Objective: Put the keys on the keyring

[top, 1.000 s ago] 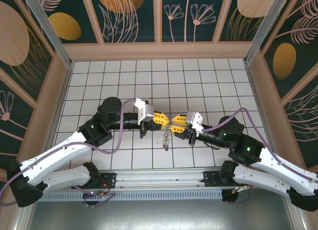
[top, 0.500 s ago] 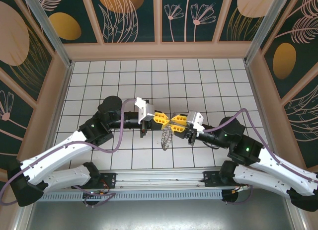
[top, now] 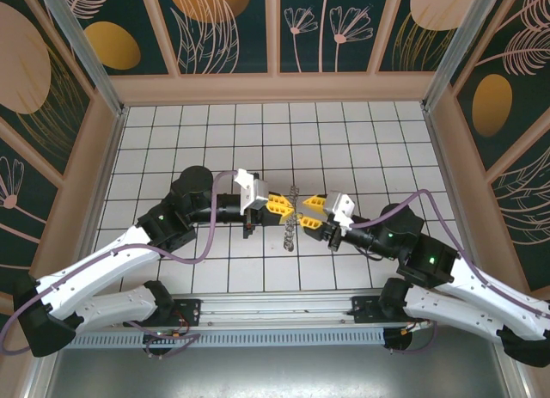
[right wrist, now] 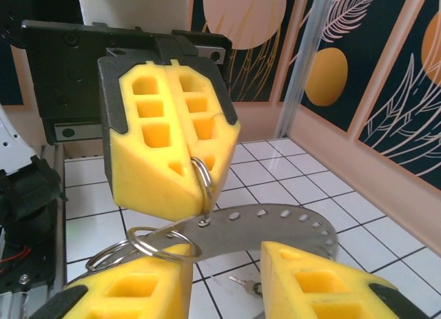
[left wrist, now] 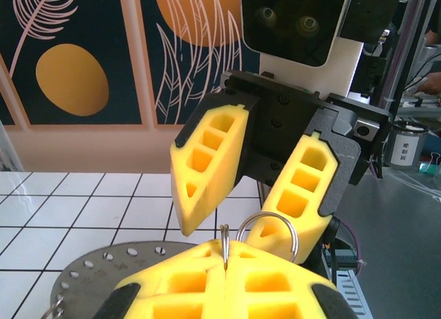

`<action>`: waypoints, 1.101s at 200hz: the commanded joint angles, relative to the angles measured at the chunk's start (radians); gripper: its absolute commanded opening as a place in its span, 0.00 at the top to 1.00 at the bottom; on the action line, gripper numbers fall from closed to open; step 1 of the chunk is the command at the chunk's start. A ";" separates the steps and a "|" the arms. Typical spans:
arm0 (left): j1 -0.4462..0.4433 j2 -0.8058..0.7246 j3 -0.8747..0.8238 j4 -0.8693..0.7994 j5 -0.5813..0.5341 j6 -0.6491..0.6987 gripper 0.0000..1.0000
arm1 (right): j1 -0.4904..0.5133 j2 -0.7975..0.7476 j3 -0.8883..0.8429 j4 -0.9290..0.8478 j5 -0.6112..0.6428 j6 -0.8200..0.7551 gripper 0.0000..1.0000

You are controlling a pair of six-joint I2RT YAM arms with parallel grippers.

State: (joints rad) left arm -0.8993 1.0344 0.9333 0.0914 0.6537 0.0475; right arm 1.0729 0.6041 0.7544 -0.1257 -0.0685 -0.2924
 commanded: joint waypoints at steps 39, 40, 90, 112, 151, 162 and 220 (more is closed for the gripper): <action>0.000 0.009 0.068 0.013 0.017 0.003 1.00 | -0.002 0.009 0.049 -0.020 0.061 -0.061 0.69; 0.000 0.009 0.069 0.014 0.017 0.004 1.00 | -0.002 0.010 0.050 -0.021 0.062 -0.061 0.69; -0.001 0.008 0.071 0.012 0.020 0.005 1.00 | -0.002 -0.007 0.061 -0.064 0.123 -0.069 0.69; 0.000 0.018 0.070 0.011 0.035 0.006 1.00 | -0.002 -0.020 0.061 -0.029 0.098 -0.069 0.70; 0.000 0.023 0.070 0.007 0.041 0.006 1.00 | -0.002 0.006 0.062 0.064 -0.053 -0.050 0.71; -0.001 0.021 0.069 0.005 0.041 0.007 1.00 | -0.002 0.015 0.056 0.077 -0.072 -0.048 0.72; 0.000 0.024 0.069 -0.004 0.058 0.012 1.00 | -0.001 0.042 0.029 0.113 -0.088 -0.036 0.75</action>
State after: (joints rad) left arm -0.8986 1.0595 0.9691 0.0677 0.6769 0.0479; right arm 1.0729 0.6380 0.7864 -0.0879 -0.1192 -0.3389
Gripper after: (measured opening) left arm 0.042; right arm 0.259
